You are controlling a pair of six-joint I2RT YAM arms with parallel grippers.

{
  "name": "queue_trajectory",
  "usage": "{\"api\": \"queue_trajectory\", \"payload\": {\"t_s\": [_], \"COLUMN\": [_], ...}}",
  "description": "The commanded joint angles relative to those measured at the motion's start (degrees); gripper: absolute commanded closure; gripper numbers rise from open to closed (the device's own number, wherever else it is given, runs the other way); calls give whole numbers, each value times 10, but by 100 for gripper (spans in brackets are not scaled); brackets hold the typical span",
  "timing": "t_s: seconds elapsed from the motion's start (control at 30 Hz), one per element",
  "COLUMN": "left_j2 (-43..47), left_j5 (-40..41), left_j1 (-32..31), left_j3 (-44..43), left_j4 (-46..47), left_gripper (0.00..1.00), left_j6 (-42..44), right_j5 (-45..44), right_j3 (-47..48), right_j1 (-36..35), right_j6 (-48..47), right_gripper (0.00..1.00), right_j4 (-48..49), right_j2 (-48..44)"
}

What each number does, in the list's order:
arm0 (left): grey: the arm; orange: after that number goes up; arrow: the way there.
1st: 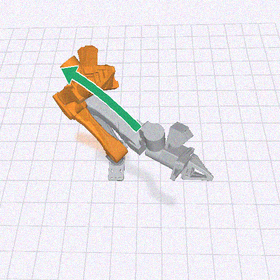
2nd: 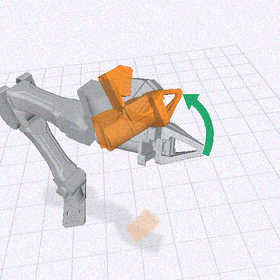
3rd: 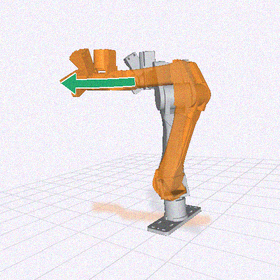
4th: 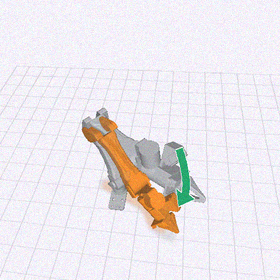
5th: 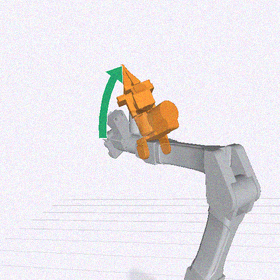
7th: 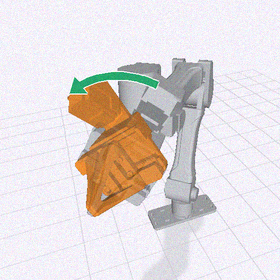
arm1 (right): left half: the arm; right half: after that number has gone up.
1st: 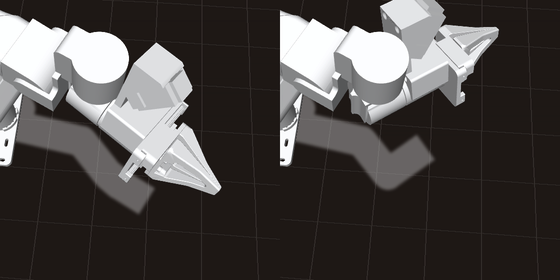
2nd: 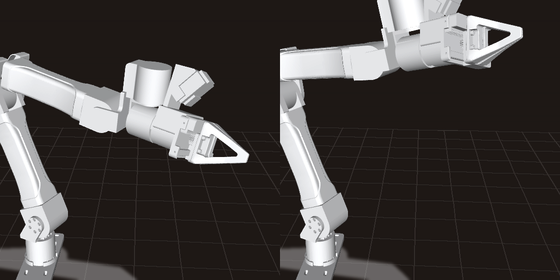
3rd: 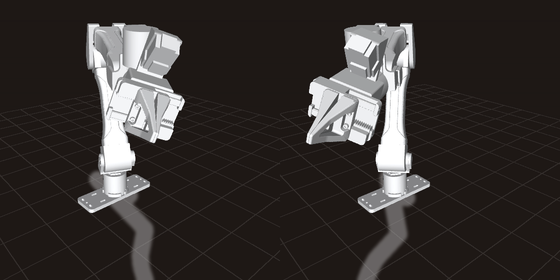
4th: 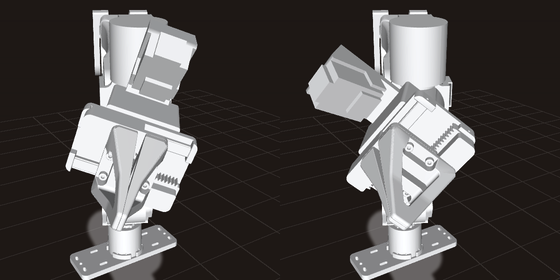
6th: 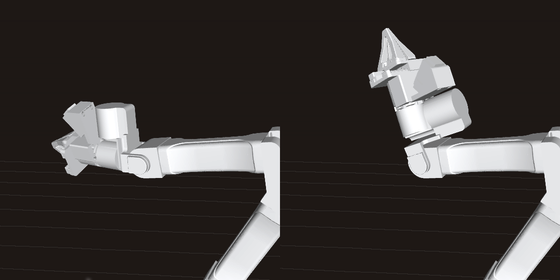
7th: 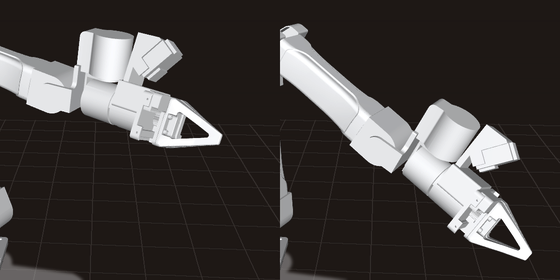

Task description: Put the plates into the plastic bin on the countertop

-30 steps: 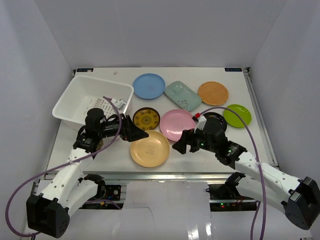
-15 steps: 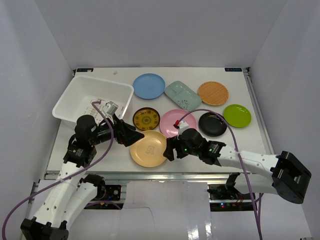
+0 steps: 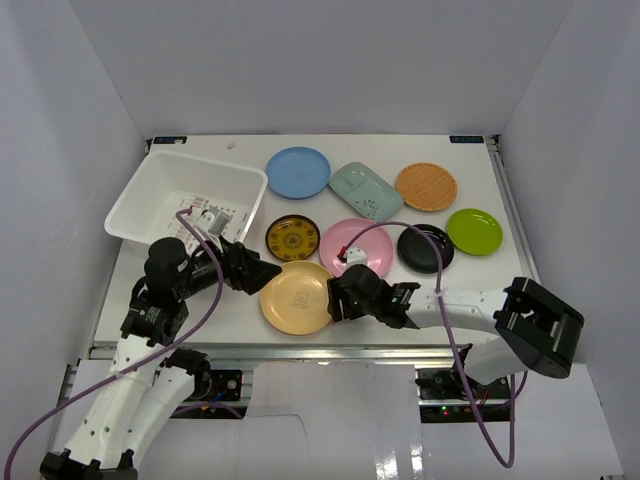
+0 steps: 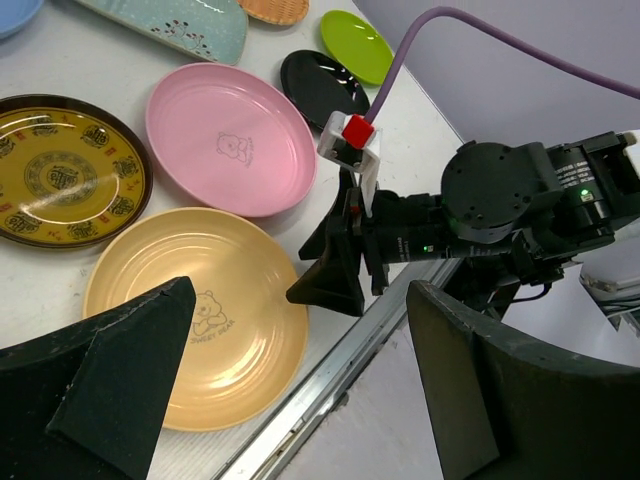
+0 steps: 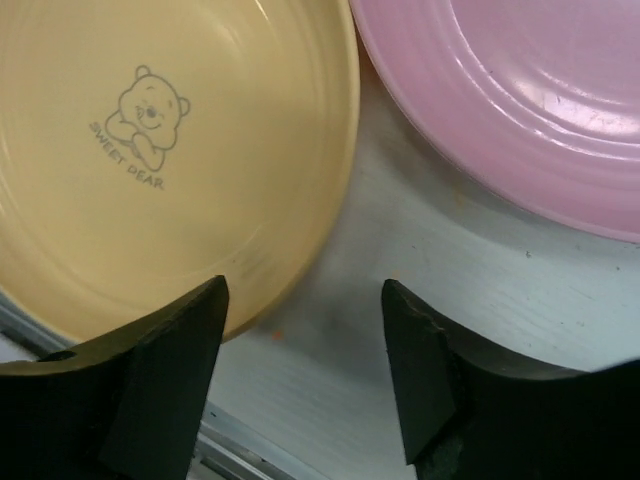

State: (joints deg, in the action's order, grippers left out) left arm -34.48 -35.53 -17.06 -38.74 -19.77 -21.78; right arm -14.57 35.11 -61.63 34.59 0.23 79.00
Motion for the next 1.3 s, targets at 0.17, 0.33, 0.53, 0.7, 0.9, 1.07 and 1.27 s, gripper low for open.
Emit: {"api": "queue_trajectory", "payload": {"t_s": [0.17, 0.33, 0.53, 0.7, 0.9, 1.07, 1.27], "left_j2": [2, -6, -47, -49, -22, -3, 5], "left_j5": [10, 23, 54, 94, 156, 191, 251], "left_j1": [-5, -6, -7, -7, -8, -10, -15], "left_j3": [-30, -53, -158, -203, -231, -256, -273], "left_j4": [8, 15, 42, 43, 31, 4, -33], "left_gripper": [2, 2, 2, 2, 2, 2, 2], "left_j6": [7, 4, -5, -17, -23, -20, -20], "right_j5": [-58, -80, -114, -153, -161, -118, -89], "right_j3": [43, 38, 77, 202, 431, 607, 866], "right_j1": [-2, -8, -24, -23, 5, 28, 28], "right_j6": [52, 63, 33, -73, -190, -209, -203], "right_gripper": [57, 92, 92, 92, 92, 92, 92], "right_j4": [79, 36, -65, -17, 49, 79, 33], "right_j2": [71, 36, -75, -120, 28, 197, 419]}}
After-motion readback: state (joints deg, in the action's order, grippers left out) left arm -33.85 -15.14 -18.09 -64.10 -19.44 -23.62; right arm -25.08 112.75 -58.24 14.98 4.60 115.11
